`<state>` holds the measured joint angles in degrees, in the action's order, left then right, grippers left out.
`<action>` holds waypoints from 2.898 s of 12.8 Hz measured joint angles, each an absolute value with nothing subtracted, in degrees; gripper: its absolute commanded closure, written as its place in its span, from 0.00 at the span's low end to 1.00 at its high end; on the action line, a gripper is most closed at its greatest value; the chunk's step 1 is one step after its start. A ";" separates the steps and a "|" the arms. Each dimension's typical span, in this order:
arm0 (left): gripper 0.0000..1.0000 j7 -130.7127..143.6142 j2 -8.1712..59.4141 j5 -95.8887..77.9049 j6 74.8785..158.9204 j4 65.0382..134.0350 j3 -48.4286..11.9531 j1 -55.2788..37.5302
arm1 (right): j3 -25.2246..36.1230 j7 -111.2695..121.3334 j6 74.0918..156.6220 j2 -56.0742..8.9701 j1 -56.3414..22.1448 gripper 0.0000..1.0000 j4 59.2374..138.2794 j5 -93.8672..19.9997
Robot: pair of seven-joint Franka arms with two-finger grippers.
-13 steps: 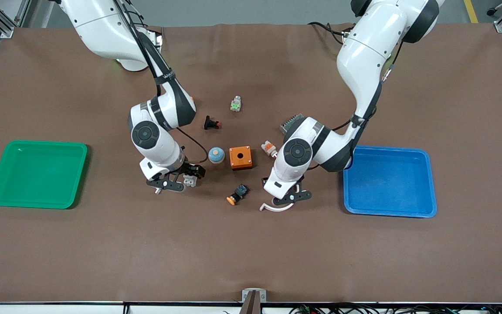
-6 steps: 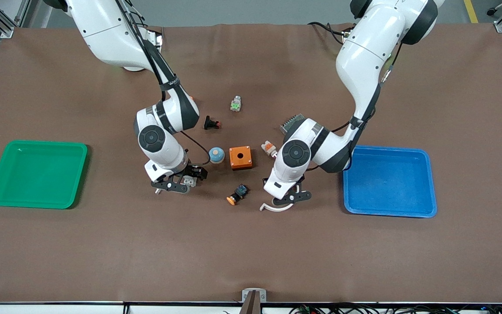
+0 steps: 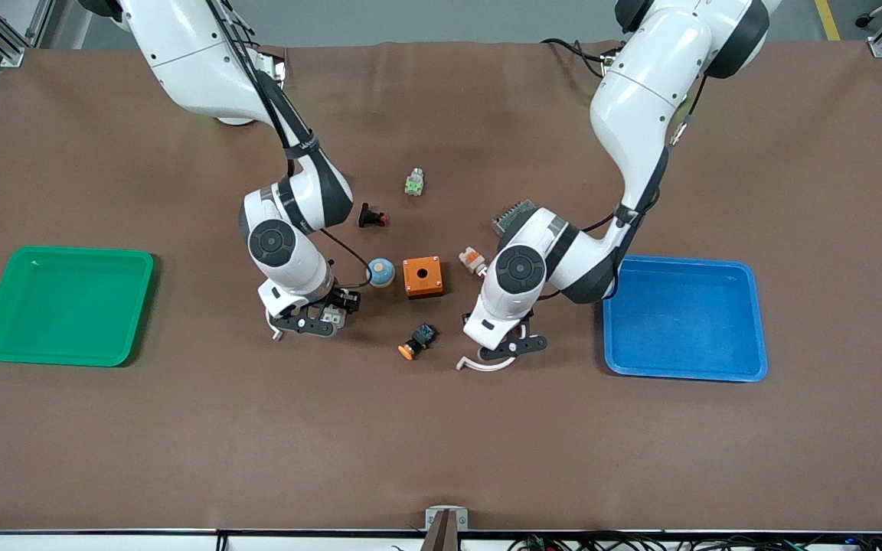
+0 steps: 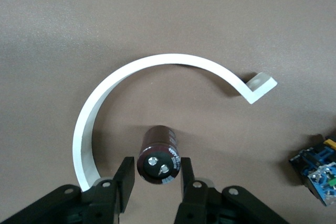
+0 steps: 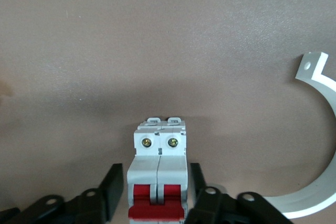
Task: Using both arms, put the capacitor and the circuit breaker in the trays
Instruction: 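Carry the capacitor to the blue tray while the right gripper carries the breaker, then lower the capacitor into the blue tray while the right gripper releases the breaker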
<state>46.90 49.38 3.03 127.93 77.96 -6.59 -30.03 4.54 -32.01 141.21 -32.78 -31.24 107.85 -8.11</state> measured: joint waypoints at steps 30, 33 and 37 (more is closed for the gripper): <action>0.71 15.79 28.76 4.65 117.23 97.55 -6.37 -2.62 | 16.24 24.21 134.82 -27.53 9.46 1.00 108.52 -6.88; 0.71 14.00 28.43 6.15 122.00 101.70 -6.36 -1.01 | 16.22 27.97 136.25 -29.96 10.21 1.00 108.57 -10.43; 0.70 13.57 28.40 8.02 126.02 105.63 -6.37 0.57 | 16.20 30.45 137.77 -31.94 11.91 1.00 108.57 -11.63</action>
